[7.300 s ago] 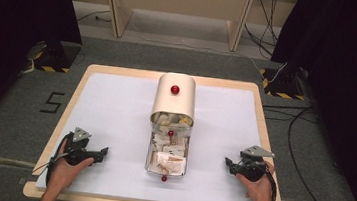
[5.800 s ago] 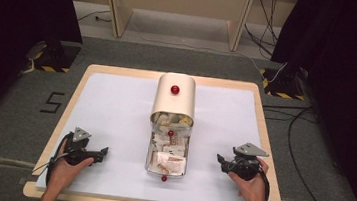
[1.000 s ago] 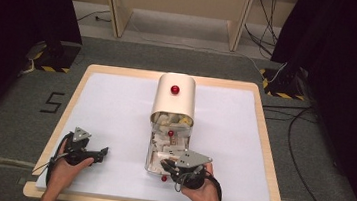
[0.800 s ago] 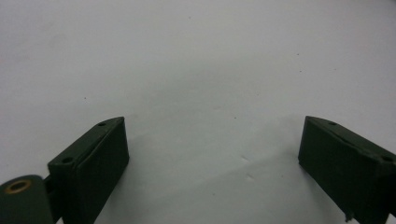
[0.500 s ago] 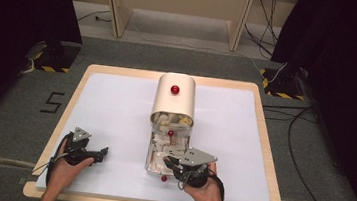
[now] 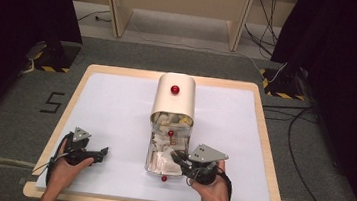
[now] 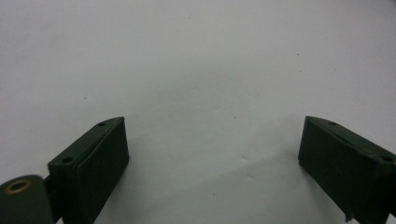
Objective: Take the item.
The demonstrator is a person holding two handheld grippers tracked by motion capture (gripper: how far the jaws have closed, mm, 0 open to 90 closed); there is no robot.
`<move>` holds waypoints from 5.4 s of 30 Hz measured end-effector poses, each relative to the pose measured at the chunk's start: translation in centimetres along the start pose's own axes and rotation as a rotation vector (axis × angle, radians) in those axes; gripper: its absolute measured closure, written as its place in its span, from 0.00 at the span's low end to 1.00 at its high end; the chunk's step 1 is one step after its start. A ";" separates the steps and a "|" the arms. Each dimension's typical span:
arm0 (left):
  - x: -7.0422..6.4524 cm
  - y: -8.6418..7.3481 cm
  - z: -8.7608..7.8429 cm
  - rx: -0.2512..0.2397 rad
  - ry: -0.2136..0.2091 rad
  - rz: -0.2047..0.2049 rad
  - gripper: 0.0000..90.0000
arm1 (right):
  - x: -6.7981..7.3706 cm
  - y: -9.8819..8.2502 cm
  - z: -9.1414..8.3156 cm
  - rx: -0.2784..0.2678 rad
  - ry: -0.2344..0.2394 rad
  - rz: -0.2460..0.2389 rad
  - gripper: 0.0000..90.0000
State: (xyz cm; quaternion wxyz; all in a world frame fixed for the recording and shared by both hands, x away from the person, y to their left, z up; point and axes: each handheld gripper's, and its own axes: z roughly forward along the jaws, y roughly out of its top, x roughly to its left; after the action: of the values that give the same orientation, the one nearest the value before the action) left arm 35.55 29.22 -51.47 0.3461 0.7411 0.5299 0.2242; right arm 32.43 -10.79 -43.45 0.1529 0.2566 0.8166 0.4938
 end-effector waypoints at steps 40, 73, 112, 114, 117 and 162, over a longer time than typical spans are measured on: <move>0.0 0.0 0.0 0.000 0.000 0.000 0.09 | -5.4 -1.1 -5.0 -0.073 -0.150 0.109 0.92; 0.0 0.0 0.0 0.000 0.001 0.001 0.09 | -9.5 -4.0 -6.8 -0.045 -0.275 0.201 0.92; 0.0 0.0 0.0 0.000 0.002 0.002 0.08 | -12.4 -7.5 -5.6 0.033 -0.287 0.309 0.92; 0.0 0.0 0.0 -0.001 0.002 0.002 0.09 | -12.3 -7.5 -5.4 0.036 -0.279 0.310 0.92; 0.0 0.0 0.0 -0.001 0.002 0.001 0.08 | -12.1 -7.4 -5.1 0.034 -0.268 0.309 0.92; 0.0 0.0 0.0 0.000 0.002 0.001 0.08 | -12.8 -8.3 -3.3 0.127 -0.333 0.332 0.84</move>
State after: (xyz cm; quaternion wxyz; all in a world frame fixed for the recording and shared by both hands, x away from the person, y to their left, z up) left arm 35.55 29.17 -51.48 0.3455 0.7412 0.5297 0.2253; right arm 39.09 -23.64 -49.27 0.1858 0.4744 0.7562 0.4106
